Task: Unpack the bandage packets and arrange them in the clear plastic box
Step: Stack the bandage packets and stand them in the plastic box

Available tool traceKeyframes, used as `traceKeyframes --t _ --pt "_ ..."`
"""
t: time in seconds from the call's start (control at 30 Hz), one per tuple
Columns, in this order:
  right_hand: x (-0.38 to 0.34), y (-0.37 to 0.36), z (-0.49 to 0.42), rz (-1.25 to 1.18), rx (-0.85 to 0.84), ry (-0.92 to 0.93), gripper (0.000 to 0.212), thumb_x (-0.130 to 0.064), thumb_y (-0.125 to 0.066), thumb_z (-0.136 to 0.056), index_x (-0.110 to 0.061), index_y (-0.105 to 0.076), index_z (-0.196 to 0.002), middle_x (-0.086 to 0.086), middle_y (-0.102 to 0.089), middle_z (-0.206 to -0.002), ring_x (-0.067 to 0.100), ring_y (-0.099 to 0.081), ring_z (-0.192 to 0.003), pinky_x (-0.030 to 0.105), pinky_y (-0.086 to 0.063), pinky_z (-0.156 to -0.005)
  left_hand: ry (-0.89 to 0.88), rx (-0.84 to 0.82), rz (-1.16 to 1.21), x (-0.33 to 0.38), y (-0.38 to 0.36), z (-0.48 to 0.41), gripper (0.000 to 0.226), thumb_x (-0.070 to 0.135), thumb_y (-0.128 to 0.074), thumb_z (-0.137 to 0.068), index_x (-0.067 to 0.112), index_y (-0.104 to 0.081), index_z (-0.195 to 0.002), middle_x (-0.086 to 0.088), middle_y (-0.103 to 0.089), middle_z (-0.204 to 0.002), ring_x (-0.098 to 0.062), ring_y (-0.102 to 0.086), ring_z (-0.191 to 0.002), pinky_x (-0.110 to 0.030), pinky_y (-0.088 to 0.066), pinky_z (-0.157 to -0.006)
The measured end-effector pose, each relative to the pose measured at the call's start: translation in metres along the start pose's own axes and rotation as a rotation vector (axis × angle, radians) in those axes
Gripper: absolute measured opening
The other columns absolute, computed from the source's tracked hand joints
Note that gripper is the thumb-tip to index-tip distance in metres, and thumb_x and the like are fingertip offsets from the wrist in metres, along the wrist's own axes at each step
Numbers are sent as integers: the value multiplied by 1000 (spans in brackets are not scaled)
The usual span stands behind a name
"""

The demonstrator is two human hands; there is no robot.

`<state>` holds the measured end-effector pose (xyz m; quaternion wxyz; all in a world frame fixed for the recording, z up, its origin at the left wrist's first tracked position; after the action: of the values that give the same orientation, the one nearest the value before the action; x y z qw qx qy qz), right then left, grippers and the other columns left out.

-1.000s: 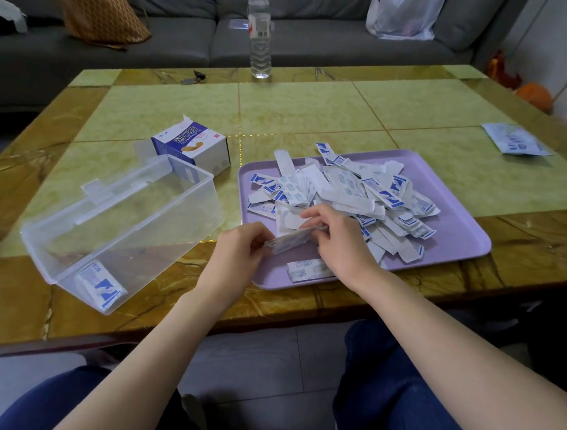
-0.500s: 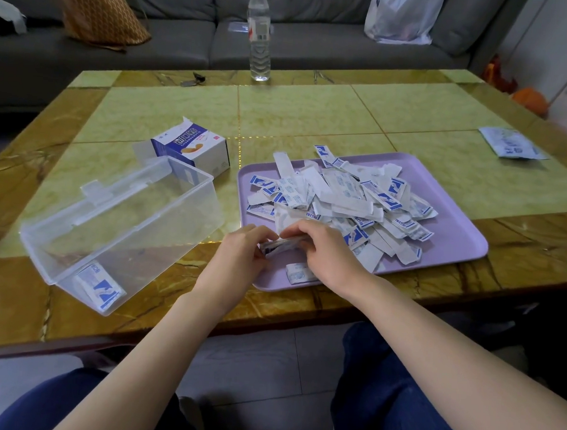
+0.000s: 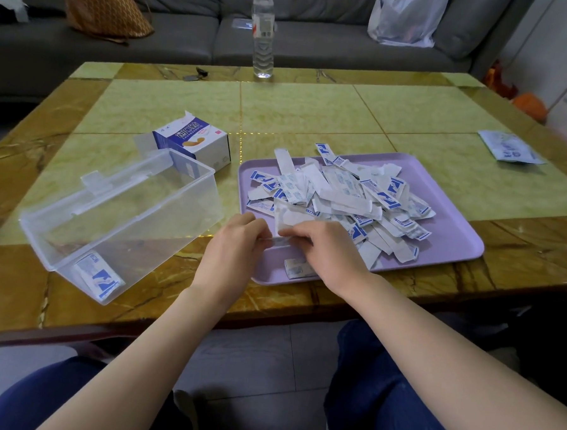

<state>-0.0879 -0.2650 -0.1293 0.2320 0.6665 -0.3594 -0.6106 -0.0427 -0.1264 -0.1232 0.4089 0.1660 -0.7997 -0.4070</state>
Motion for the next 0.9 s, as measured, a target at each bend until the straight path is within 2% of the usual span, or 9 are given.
traceKeyframes --t 0.1,0.2,0.3,0.43,0.53,0.63,0.73,0.8,0.9 --pt "2 0 0 29 10 -38 28 -6 -55 -89 -21 -72 -105 1 -72 -106 18 -64 -101 33 -49 -90 21 6 -6 -1 0 3 6 7 -68 -79 6 -63 -76 -5 -57 -77 -25 -51 -73 -39 -44 -63" --pt "2 0 1 67 -7 -40 30 -6 -53 -90 -22 -72 -106 1 -71 -107 18 -63 -103 33 -48 -90 -42 -37 -193 -2 -5 5 9 5 -68 -75 7 -60 -74 -7 -59 -72 -29 -51 -71 -39 -43 -60" --pt "-2 1 3 99 4 6 30 -6 -50 -92 -19 -70 -110 3 -70 -109 19 -63 -102 32 -48 -91 -130 -91 -394 2 -10 7 26 -2 -77 -61 11 -57 -71 -7 -56 -64 -30 -52 -61 -35 -43 -54" --pt "-12 5 5 60 99 133 26 -3 -57 -90 -12 -69 -111 4 -72 -103 17 -67 -93 31 -53 -86 -101 -74 -461 7 -6 9 43 -3 -79 -55 14 -46 -77 -3 -54 -62 -25 -51 -60 -30 -38 -55" --pt "-16 3 7 41 96 163 25 -7 -54 -93 -10 -65 -115 3 -69 -107 16 -64 -97 26 -50 -87 -66 -68 -421 10 2 13 34 -3 -56 -80 18 -31 -90 0 -55 -84 -24 -51 -78 -28 -31 -67" --pt "-21 0 8 24 31 174 25 -10 -46 -97 -13 -59 -118 2 -64 -112 16 -61 -99 27 -50 -87 -5 6 -364 10 15 16 26 0 -42 -91 18 -23 -90 2 -45 -82 -22 -42 -71 -26 -19 -61" --pt "-30 2 7 20 59 246 24 -5 -49 -95 -10 -60 -115 3 -64 -106 16 -63 -90 30 -52 -82 36 -32 -193 9 23 18 5 13 -39 -98 15 -34 -97 -3 -55 -87 -29 -47 -69 -30 -24 -56" --pt "-36 2 7 48 62 301 24 -1 -52 -92 -8 -61 -113 5 -65 -101 17 -64 -87 34 -54 -80 37 -62 -142 9 29 22 11 23 -35 -99 15 -40 -104 -3 -57 -94 -32 -55 -77 -32 -30 -56" --pt "-46 -3 9 70 19 347 29 4 -53 -90 -7 -60 -115 6 -65 -101 16 -64 -87 37 -55 -79 33 -39 -171 4 41 28 12 24 -34 -100 16 -43 -104 -1 -57 -97 -31 -57 -84 -32 -31 -58"
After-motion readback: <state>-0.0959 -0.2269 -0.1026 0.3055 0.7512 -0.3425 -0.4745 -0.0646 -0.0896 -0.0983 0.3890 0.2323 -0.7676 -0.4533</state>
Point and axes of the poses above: each hand's wrist, its own z-axis away from the middle knuckle, its own y-axis out of the back of the hand, x = y × z, the point moved 4 cm from there along -z, towards the middle knuckle
